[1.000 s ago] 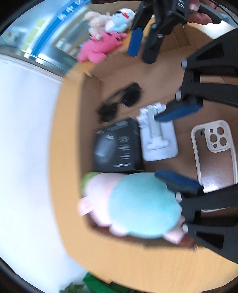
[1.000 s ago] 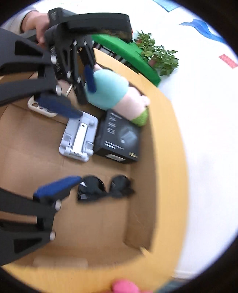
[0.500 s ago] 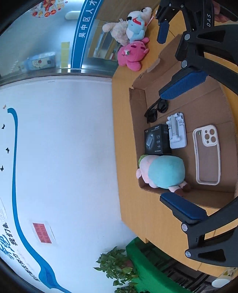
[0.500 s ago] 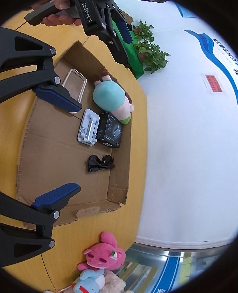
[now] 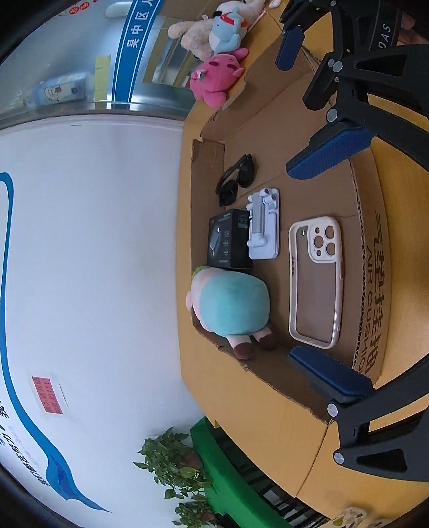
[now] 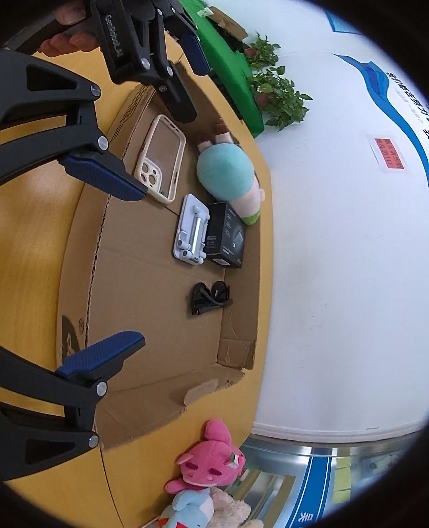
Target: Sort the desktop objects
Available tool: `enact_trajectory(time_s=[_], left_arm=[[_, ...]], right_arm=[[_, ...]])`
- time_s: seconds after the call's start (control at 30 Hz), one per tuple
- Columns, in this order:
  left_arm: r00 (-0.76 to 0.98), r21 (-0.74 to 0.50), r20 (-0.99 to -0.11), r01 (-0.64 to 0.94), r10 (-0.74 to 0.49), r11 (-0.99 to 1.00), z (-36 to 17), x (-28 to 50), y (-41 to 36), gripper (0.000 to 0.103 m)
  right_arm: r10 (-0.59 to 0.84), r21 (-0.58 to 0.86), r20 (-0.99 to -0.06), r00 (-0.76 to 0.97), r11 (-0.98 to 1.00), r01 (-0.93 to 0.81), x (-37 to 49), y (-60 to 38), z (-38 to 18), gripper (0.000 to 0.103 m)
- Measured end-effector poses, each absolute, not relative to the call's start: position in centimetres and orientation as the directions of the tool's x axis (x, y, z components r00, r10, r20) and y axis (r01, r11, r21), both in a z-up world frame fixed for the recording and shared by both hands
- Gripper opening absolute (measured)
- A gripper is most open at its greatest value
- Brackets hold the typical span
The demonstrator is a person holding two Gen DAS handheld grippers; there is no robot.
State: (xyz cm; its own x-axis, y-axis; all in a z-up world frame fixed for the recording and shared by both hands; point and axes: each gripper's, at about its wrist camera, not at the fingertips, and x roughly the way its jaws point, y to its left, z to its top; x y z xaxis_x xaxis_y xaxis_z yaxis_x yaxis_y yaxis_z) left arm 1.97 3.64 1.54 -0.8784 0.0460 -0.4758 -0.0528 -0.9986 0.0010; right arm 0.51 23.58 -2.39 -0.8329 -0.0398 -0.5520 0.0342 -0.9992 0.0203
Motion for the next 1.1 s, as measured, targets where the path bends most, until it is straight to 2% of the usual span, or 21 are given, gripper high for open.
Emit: enact_trajectory(time_s=[0.17, 0.2, 0.3, 0.4, 1.1], left_arm=[[-0.859, 0.053, -0.512, -0.018, -0.012, -0.998, -1.5, -0.5, 3.6, 0.103], [-0.876, 0.048, -0.482, -0.016, -0.009, -0.999, -1.7, -0.4, 3.5, 0.103], [-0.884, 0.057, -0.466, -0.003, -0.024, -0.998, -2.0, -0.7, 3.5, 0.103], [-0.877, 0.047, -0.480, -0.027, 0.002, -0.999, -2.1, -1.2, 3.4, 0.103], [-0.877, 0.045, -0.481, -0.031, 0.006, -0.998, -2.0, -1.2, 3.4, 0.103]], right_arm=[[-0.024, 0.033, -0.509, -0.860, -0.999, 0.008, -0.2, 23.1, -3.8, 0.087], [-0.016, 0.025, -0.501, -0.865, -1.000, 0.004, -0.2, 23.0, -4.0, 0.088], [-0.008, 0.015, -0.468, -0.884, -1.000, 0.002, -0.2, 23.2, -4.1, 0.093], [-0.010, 0.033, -0.461, -0.887, -0.999, -0.006, -0.4, 23.8, -4.5, 0.103], [0.003, 0.030, -0.462, -0.887, -0.999, -0.019, -0.7, 23.8, -4.3, 0.102]])
